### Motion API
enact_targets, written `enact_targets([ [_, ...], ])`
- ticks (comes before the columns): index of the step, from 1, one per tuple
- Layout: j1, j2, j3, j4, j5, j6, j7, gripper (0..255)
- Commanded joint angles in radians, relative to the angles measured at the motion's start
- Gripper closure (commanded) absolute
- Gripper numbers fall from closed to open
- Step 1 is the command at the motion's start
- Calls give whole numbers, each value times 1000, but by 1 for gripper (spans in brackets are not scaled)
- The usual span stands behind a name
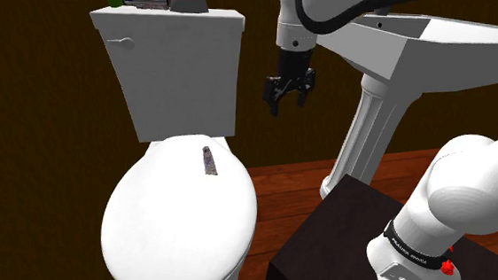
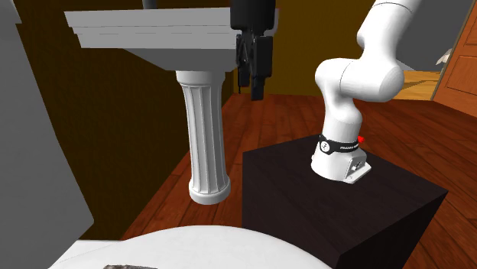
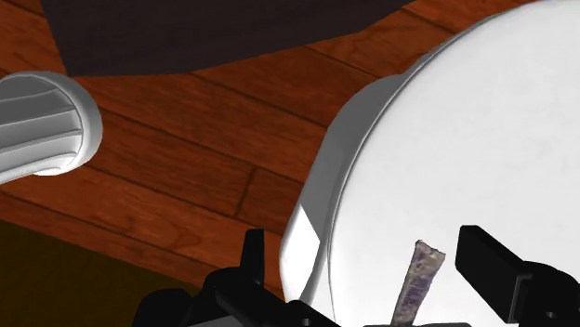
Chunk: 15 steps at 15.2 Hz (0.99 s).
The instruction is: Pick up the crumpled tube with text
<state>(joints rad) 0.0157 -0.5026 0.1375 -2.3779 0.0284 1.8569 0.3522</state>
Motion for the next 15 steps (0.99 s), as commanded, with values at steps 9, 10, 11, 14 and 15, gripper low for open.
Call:
enact_targets([
  [9, -13, 345, 83, 76, -35, 286, 187, 0],
  [10, -14, 383, 88, 92, -45, 308, 207, 0],
  [11, -14, 421, 93, 109, -56, 330, 228, 0],
  [14, -12, 538, 101, 170, -94, 387, 291, 0],
  [15, -10, 577, 102, 193, -107, 403, 312, 0],
])
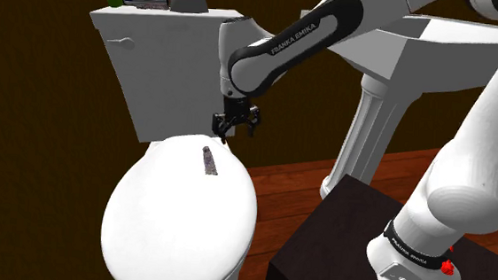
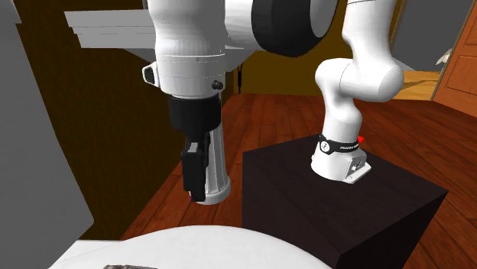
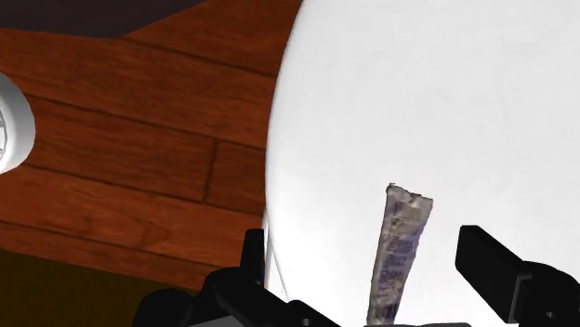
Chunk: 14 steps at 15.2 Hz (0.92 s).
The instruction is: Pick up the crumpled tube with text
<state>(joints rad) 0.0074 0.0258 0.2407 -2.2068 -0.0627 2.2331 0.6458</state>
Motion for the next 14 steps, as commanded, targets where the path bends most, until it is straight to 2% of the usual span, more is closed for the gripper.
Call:
enact_targets([
  [1, 1, 88, -1, 46, -30, 42, 39, 0],
  [11, 66, 482, -48, 370, -141, 118, 206, 0],
  [14, 74, 524, -56, 393, -149, 137, 217, 0],
])
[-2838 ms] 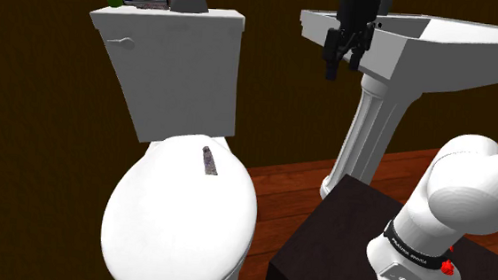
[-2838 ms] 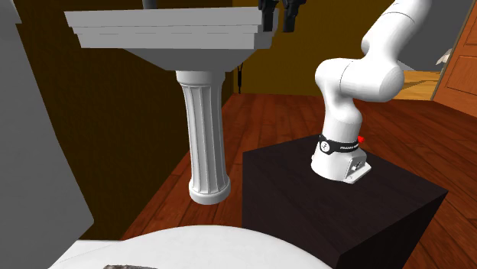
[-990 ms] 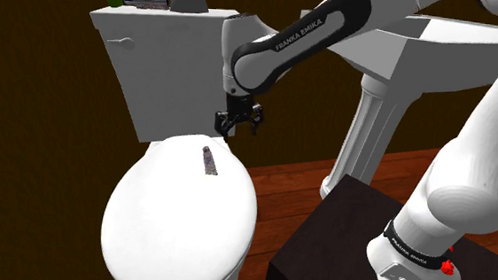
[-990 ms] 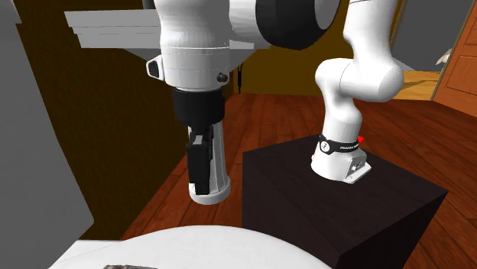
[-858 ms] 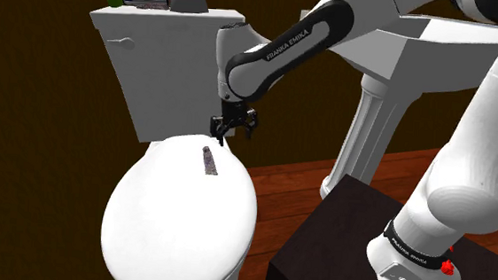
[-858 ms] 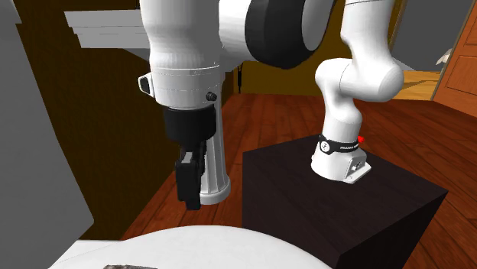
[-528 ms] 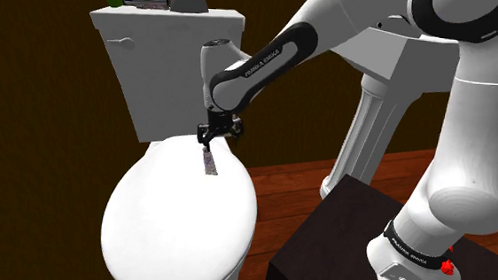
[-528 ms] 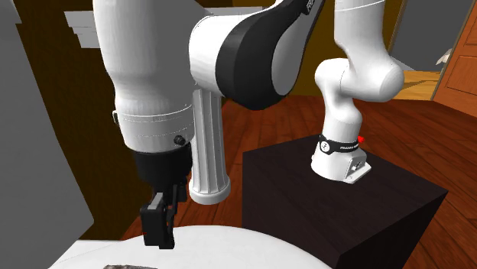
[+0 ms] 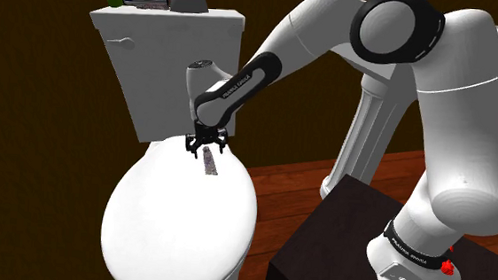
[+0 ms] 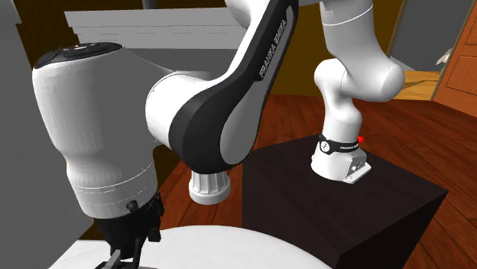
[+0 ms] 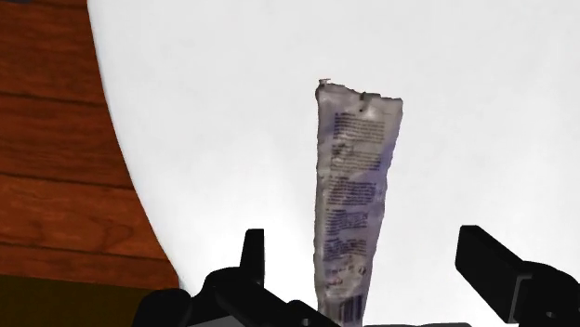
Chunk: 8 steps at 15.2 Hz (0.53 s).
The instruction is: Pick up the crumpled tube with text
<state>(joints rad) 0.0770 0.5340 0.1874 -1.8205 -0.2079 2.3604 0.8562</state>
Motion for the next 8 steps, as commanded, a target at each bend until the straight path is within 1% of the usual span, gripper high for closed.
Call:
enact_targets([
  [1, 5, 25, -5, 6, -7, 19, 9, 0],
  [7, 12, 68, -14, 7, -19, 61, 18, 0],
  [8, 12, 67, -14, 6, -19, 61, 19, 255],
])
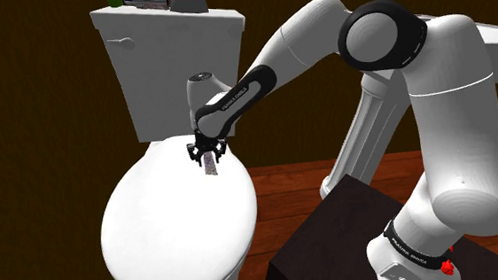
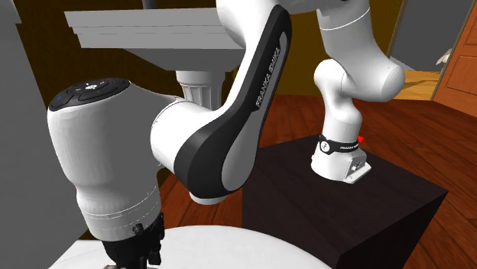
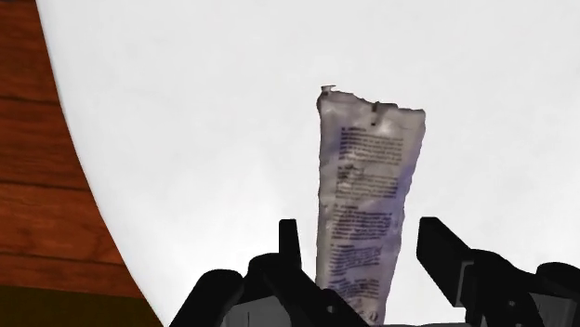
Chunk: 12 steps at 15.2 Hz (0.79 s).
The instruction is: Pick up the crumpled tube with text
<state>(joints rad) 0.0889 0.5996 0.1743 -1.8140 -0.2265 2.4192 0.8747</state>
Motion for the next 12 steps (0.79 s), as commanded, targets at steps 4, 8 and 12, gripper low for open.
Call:
enact_targets([
  [4, 0, 1, 0, -1, -1, 3, 0, 255],
  [8, 0, 2, -1, -1, -1, 3, 0, 255],
  [12, -4, -27, 6, -1, 7, -25, -6, 255],
])
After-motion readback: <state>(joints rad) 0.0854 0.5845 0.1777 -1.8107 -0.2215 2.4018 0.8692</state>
